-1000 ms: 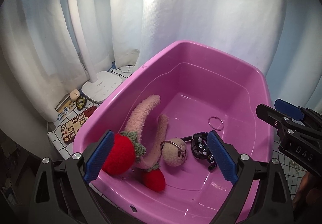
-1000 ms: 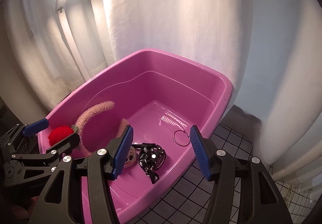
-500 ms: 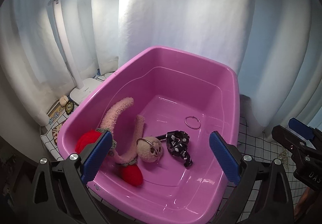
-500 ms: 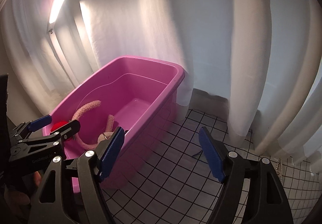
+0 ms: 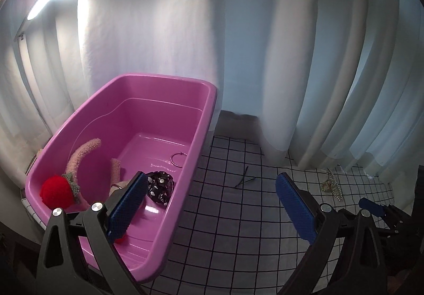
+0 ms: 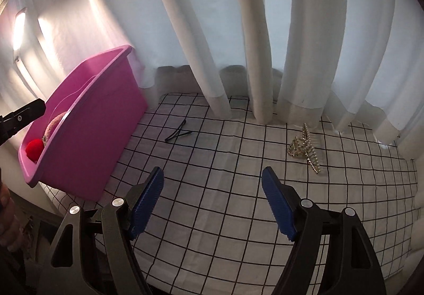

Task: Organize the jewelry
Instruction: 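Move both tools back over the black hairpin and pearl clip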

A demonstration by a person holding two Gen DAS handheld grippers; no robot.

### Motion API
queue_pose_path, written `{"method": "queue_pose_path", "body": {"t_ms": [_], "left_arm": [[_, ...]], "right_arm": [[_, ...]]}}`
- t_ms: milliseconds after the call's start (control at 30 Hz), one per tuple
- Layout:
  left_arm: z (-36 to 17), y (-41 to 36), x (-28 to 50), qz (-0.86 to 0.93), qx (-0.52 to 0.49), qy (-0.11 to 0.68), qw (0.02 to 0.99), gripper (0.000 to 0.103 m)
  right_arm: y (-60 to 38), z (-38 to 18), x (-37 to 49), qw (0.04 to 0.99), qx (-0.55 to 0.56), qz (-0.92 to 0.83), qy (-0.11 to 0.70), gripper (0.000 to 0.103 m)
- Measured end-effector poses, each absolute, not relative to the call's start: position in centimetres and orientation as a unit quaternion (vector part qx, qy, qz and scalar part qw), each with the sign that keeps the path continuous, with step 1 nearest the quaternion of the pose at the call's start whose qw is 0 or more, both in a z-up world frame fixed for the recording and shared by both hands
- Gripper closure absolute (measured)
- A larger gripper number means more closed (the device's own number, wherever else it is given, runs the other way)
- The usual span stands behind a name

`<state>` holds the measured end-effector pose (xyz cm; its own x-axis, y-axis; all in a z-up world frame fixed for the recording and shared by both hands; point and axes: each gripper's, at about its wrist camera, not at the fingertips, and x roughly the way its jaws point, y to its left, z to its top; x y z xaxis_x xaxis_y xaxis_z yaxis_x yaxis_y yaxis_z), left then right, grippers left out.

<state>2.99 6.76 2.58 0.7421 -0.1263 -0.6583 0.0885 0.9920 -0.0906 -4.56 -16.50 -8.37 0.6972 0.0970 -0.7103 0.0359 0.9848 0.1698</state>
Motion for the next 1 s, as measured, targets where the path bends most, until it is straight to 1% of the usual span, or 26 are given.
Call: {"method": "queue_pose_path", "body": {"t_ms": [233, 533, 800, 1000], "left_arm": [[-0.9, 0.9, 3.6, -0.097, 0.001, 0.392, 0.915, 0.008], [-6.7, -2.6, 5.7, -0.09, 0.027, 0.441, 0.893, 0.008], [-11.3, -3.6, 8.9, -0.076, 0.018, 0.485, 0.871, 0.008], [-13.8, -3.3, 11.6, -0.048, 0.021, 0.493, 0.868, 0.008]], "right_arm": [[-21.9, -10.5, -6.8, 0.906, 0.117, -0.027, 0.405, 0.03], [-26.4, -13.9, -7.4, 0.895, 0.117, -0.062, 0.427, 0.03], [-29.3, -17.0, -4.5, 0.89, 0.133, -0.056, 0.432, 0.03], [-30.2, -18.8, -1.1, 0.886, 0.137, -0.046, 0.441, 0.03]]}}
